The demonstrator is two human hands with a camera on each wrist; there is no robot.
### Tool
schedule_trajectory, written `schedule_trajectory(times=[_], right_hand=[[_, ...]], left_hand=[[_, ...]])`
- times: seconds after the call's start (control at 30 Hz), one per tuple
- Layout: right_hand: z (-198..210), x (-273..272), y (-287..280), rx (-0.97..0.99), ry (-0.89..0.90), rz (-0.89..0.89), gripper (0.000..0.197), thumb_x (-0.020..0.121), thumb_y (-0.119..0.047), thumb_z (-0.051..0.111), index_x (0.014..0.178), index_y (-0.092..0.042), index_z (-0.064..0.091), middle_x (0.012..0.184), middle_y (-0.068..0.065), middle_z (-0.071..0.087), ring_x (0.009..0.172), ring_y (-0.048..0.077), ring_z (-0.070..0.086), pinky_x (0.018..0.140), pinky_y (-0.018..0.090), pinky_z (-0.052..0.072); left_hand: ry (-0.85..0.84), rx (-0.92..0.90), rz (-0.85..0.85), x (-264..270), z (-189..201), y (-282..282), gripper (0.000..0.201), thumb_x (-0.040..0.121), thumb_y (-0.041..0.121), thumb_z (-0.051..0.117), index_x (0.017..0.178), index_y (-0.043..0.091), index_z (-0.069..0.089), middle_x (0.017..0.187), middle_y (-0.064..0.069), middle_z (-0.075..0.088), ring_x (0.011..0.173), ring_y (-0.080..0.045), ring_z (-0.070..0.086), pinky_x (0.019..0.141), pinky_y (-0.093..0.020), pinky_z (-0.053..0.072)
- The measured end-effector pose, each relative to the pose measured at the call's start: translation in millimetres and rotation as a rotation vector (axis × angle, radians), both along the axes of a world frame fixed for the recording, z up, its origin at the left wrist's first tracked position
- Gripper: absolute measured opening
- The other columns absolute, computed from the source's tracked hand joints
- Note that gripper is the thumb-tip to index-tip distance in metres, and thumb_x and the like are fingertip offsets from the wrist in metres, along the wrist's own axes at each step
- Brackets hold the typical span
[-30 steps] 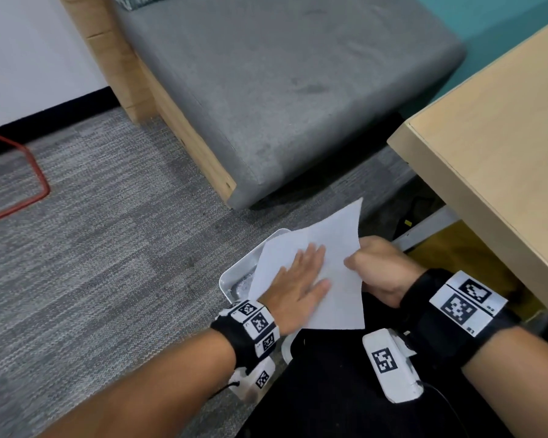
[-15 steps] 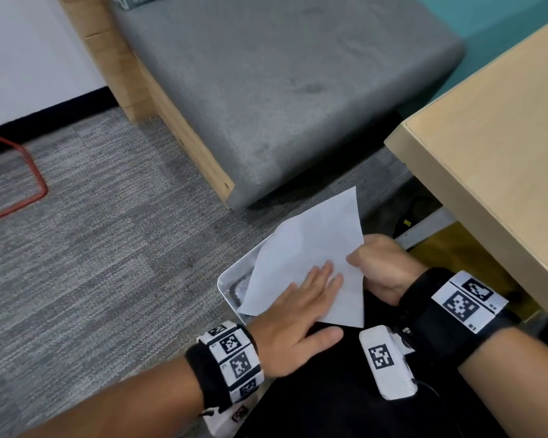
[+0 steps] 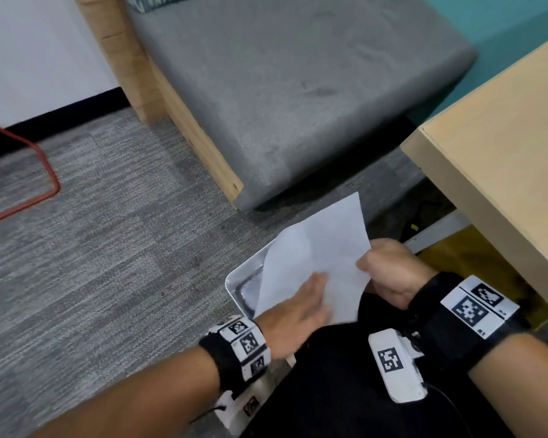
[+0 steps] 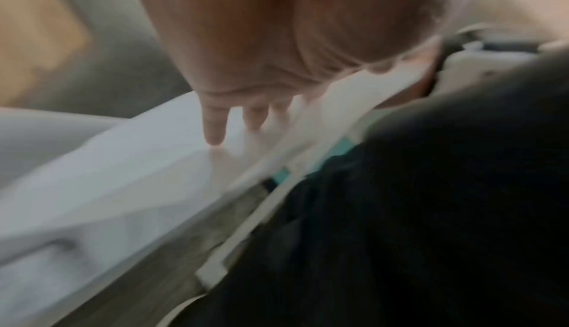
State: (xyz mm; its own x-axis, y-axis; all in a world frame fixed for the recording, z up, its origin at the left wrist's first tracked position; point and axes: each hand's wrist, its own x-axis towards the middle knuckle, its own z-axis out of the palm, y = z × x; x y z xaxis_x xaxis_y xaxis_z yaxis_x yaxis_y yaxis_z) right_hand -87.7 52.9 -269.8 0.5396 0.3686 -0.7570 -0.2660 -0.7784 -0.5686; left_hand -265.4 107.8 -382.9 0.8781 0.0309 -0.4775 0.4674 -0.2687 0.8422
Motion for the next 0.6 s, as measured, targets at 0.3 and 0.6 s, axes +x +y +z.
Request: schedule_trajectory(times=[0.3,0.6], right_hand=[[-5.4,0.9,-1.1,0.007,0.010,-0.054,0.031,0.085,0.018,0.038,0.092,0.008,0.067,0.105,0.026,0.071,0.095,0.043,0.068,0.092,0.056,0.053],[-1.0,2.4,-1.8,-0.003,-0.023,-0.042,0.033,0.086,0.014,0.036,0.097,0.006,0.066,0.108,0.025,0.070,0.097,0.042,0.068,0.093,0.057,0.053]], left_hand=[[0.012,0.122,0.144,-15.9,-18.8,23.1,0.069,0.103,0.058,0.026,0.158,0.035,-0.010,0.164,0.015,-0.020,0.149,0.002,-0.015,0.123,-0.031,-0.001],[0.199,0.286,0.208,-31.1,-40.6,45.5,0.065,0.105,0.051,0.023,0.161,0.023,0.003,0.167,0.007,-0.001,0.154,-0.010,0.003,0.125,-0.036,0.009]])
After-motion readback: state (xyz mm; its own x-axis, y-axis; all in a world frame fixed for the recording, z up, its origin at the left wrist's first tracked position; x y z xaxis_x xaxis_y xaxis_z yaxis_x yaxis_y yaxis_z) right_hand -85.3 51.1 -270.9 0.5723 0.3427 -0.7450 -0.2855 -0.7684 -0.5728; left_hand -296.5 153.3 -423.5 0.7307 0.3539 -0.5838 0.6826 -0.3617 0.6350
